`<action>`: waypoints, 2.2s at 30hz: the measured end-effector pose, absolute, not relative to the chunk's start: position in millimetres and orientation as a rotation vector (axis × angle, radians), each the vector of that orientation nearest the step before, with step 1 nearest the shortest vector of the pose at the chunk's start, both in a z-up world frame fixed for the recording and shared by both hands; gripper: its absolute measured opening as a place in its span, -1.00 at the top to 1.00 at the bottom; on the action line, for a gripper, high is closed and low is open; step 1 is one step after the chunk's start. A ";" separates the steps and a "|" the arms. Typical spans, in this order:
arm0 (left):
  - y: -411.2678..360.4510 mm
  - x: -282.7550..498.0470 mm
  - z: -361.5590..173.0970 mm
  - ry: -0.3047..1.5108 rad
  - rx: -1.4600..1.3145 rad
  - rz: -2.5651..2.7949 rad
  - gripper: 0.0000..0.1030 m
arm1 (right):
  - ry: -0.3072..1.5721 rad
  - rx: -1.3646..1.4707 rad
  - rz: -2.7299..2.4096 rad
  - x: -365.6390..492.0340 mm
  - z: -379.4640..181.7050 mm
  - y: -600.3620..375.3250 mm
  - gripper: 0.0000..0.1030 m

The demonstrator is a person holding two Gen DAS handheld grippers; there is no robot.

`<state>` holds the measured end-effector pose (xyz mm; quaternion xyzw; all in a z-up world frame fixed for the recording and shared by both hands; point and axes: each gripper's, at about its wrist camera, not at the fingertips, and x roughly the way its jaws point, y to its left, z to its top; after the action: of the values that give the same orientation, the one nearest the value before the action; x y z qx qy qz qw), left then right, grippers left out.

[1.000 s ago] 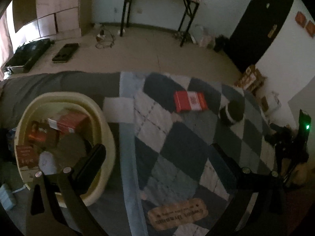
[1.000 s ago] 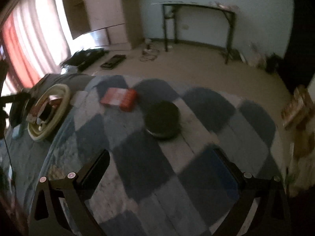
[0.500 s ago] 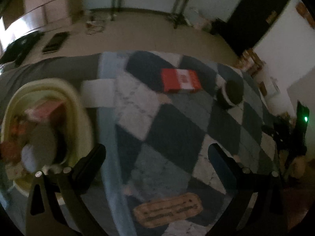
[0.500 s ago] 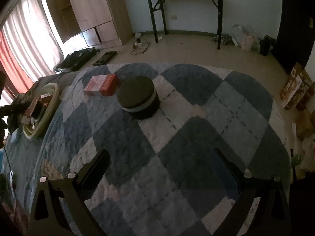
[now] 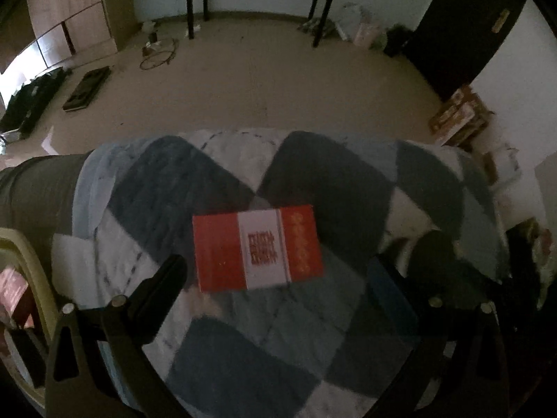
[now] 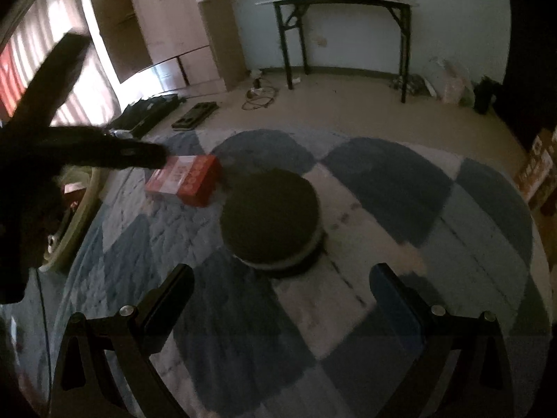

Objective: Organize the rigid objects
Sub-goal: 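Grasp the red-white box with the left gripper while the right grasps the dark sponge, then carry both into the cream basin and open both grippers to release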

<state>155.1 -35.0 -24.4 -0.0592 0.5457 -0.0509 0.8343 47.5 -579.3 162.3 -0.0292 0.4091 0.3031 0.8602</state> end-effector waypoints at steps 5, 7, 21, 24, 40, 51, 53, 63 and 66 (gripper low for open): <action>-25.5 164.5 -50.5 1.212 -0.172 -0.061 -1.00 | 0.846 -0.114 0.672 59.5 152.3 -555.6 -0.99; -27.6 166.7 -57.2 1.214 -0.161 -0.061 -1.00 | 0.854 -0.118 0.651 68.1 146.8 -548.4 -0.99; -13.0 151.8 -40.8 1.130 -0.233 -0.087 -0.76 | 0.816 -0.188 0.617 85.7 138.1 -522.7 -0.30; 13.8 133.0 -5.7 1.071 -0.264 -0.113 -0.76 | 0.772 -0.176 0.659 78.2 161.6 -520.1 -0.30; 272.5 -57.4 43.1 1.003 -0.302 0.186 -0.76 | 0.720 -0.275 1.218 13.2 261.0 -263.5 -0.30; 273.7 -58.3 -22.5 1.077 -0.191 0.143 -0.76 | 0.856 -0.467 1.310 23.8 222.9 -61.7 -0.30; 274.1 -58.0 -23.7 1.082 -0.184 0.153 -0.76 | 0.870 -0.472 1.303 21.4 222.8 -40.8 -0.31; 283.2 -51.6 -36.2 1.067 -0.168 0.160 -0.77 | 0.896 -0.539 1.255 0.2 202.2 -18.3 -0.32; 285.8 -46.5 -45.7 1.082 -0.173 0.163 -0.77 | 0.908 -0.563 1.249 -1.0 190.2 -10.1 -0.32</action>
<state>-46.5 285.8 -45.7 -0.0823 0.5138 0.0773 0.8504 -1.0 -10.1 190.2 -0.2507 0.4046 0.5565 0.6811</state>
